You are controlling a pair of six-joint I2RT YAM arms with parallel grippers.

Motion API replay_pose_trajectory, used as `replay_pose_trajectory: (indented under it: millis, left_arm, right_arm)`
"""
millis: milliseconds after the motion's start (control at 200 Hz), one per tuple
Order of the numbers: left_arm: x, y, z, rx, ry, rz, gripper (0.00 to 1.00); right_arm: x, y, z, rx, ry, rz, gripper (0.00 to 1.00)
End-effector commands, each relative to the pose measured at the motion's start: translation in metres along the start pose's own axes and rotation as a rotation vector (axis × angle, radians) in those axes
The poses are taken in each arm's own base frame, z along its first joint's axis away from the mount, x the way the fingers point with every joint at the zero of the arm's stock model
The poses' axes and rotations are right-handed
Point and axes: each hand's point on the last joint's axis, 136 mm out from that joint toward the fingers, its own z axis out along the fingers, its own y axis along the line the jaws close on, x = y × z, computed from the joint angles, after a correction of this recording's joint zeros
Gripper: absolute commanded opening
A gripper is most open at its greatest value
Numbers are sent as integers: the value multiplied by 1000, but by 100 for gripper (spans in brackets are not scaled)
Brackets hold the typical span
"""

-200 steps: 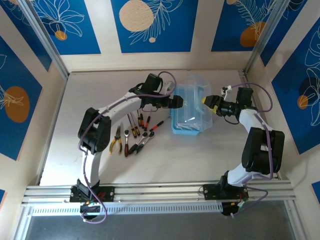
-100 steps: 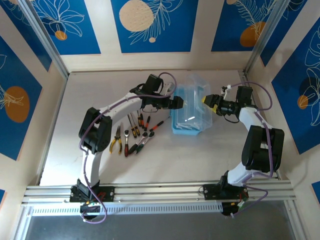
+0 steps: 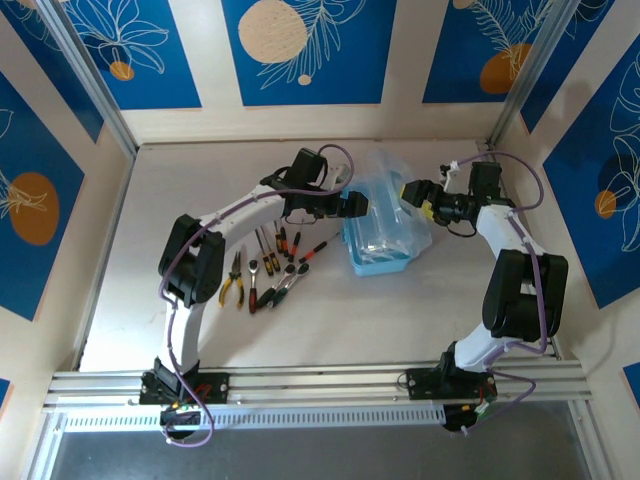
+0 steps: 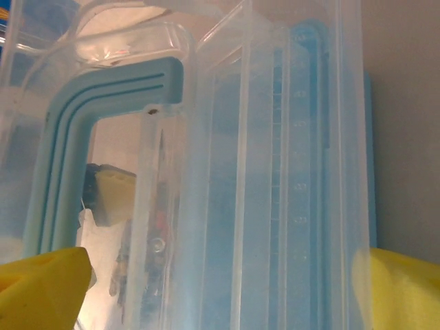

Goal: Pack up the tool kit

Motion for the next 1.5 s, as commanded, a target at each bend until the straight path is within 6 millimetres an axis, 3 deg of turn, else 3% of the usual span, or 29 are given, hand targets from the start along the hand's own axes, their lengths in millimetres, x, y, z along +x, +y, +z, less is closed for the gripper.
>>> replay_pose_trajectory:
  millis: [0,175,515,840,1091,1496]
  left_arm:
    - [-10,-27,3,78,-18,41,100]
    - [-10,-28,3,78,-19,45,100]
    - [-11,-27,5,79,-19,47,100]
    - [-9,-26,5,70,-12,48,100]
    - [-8,-24,6,68,-6,49,100]
    - [-8,-24,7,71,-6,45,100]
  right_arm:
    - [-2,20,-6,-11,8,-58,99]
    - [-2,22,-15,82,-4,-108,99]
    - [0,47,-38,249,-31,-286,99]
    - [32,73,-39,449,21,-551,99]
    - [60,69,-45,615,37,-684,99]
    - [79,58,-32,704,53,-819,99]
